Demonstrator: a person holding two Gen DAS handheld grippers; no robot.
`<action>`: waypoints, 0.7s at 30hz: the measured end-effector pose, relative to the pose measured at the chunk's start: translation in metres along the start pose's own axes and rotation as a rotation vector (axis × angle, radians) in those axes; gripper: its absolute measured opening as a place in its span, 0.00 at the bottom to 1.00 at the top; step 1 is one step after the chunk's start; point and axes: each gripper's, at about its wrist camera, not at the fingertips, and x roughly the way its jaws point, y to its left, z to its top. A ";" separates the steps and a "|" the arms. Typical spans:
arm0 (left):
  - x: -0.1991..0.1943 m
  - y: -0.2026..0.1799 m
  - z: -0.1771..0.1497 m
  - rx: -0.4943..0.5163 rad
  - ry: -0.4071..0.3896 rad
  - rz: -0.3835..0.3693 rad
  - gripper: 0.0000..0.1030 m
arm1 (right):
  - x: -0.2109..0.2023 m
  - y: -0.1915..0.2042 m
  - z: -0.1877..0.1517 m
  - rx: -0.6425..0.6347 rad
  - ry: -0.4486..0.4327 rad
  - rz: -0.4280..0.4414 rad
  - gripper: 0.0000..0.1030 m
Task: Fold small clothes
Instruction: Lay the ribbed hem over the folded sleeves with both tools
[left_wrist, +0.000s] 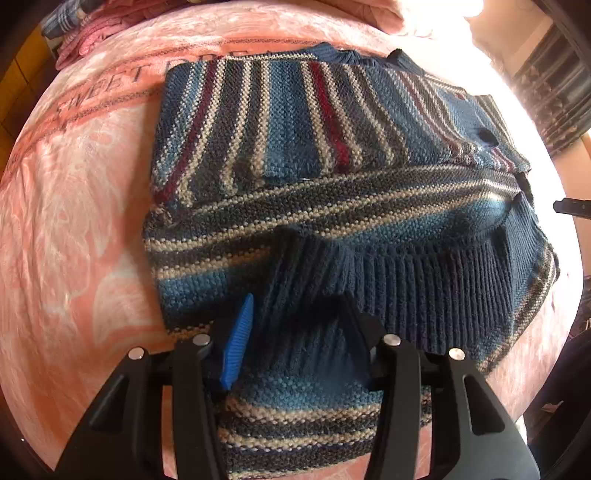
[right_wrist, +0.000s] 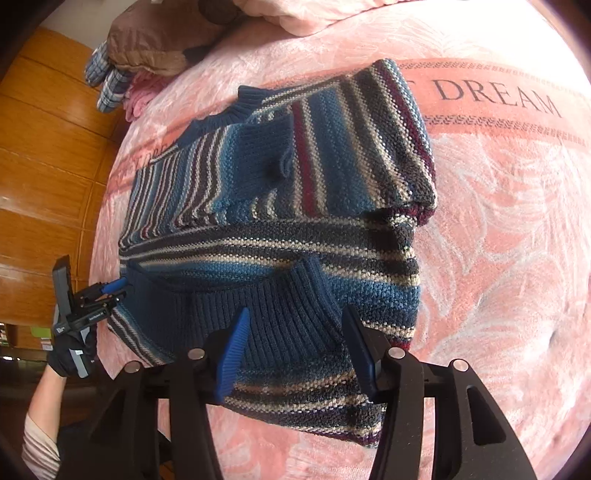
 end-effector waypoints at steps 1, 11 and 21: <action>0.003 0.000 0.000 0.002 0.005 0.010 0.50 | 0.003 0.004 0.000 -0.031 0.006 -0.021 0.53; 0.007 0.003 -0.001 -0.009 0.004 0.046 0.62 | 0.053 0.022 0.002 -0.233 0.102 -0.141 0.67; 0.008 -0.013 0.002 0.023 -0.019 0.007 0.13 | 0.072 0.037 -0.010 -0.337 0.094 -0.199 0.12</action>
